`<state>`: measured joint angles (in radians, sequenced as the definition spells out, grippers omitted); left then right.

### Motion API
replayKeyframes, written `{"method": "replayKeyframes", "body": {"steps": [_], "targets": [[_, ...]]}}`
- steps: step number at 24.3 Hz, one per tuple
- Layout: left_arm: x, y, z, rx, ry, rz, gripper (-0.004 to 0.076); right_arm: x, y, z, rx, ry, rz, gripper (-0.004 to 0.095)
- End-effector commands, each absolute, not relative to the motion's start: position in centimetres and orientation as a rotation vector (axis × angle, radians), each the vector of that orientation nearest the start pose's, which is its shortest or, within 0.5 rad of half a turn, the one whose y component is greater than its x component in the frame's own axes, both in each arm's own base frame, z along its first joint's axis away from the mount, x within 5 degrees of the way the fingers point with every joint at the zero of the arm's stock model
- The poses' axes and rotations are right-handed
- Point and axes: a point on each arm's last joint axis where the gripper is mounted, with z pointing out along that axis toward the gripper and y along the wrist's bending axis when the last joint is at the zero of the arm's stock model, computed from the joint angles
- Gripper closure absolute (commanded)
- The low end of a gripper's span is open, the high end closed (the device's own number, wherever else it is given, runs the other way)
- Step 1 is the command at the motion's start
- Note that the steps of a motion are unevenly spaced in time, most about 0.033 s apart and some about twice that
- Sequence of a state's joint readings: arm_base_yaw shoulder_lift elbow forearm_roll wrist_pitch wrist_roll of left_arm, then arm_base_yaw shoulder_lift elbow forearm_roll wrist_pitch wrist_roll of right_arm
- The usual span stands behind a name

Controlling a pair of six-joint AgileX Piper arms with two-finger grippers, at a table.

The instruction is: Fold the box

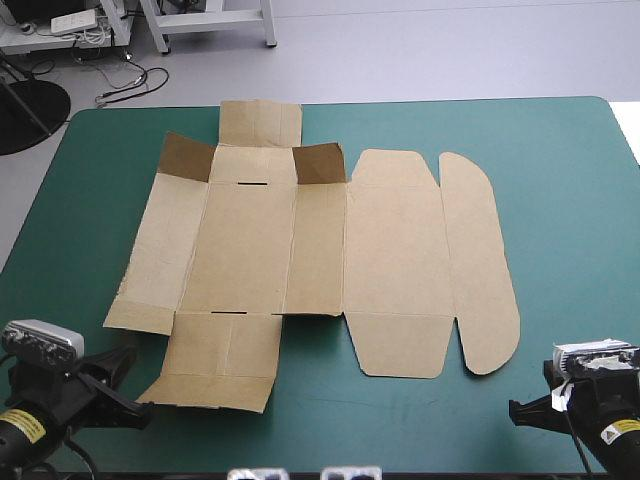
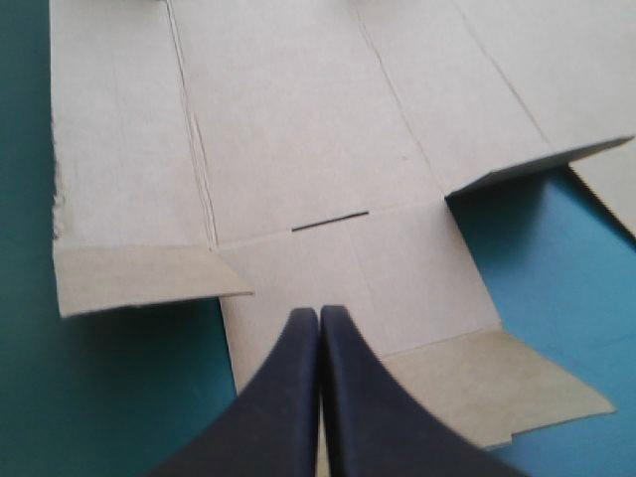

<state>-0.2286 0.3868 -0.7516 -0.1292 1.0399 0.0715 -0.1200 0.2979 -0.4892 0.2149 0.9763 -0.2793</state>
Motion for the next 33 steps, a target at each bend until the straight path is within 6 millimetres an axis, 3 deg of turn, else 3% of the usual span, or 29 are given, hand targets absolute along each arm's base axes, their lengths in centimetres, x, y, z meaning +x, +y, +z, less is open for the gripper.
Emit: {"method": "replayKeyframes", "body": {"steps": [1,5,11,16,17,26,30,33], "targets": [[5.6,-2.5,38.5,0.302,2.086,-0.284,0.0733,5.2,1.0,29.1,-0.132,2.161,0.040,0.0928],[7.2,-3.1,40.1,0.302,2.102,-0.310,0.0733,5.2,1.0,29.1,-0.132,2.161,0.040,0.0928],[10.0,-4.2,39.3,0.302,2.206,-0.380,0.0733,5.2,1.0,29.1,-0.132,2.161,0.040,0.0928],[14.0,-5.0,37.7,0.325,2.331,-0.350,0.0733,5.2,1.0,29.1,-0.132,2.161,0.040,0.0928],[15.7,-5.3,37.3,0.323,2.350,-0.340,0.0733,5.2,1.0,29.1,-0.132,2.161,0.040,0.0928],[22.5,-5.8,38.6,0.309,2.373,-0.233,0.0733,5.2,1.0,29.1,-0.132,2.161,0.040,0.0928],[25.1,-1.8,40.5,0.147,2.396,-0.146,0.0726,5.2,1.0,29.1,-0.132,2.161,0.040,0.0928],[25.2,3.4,40.4,-0.040,2.419,-0.184,0.0726,5.2,1.0,29.1,-0.132,2.161,0.040,0.0928]]}}
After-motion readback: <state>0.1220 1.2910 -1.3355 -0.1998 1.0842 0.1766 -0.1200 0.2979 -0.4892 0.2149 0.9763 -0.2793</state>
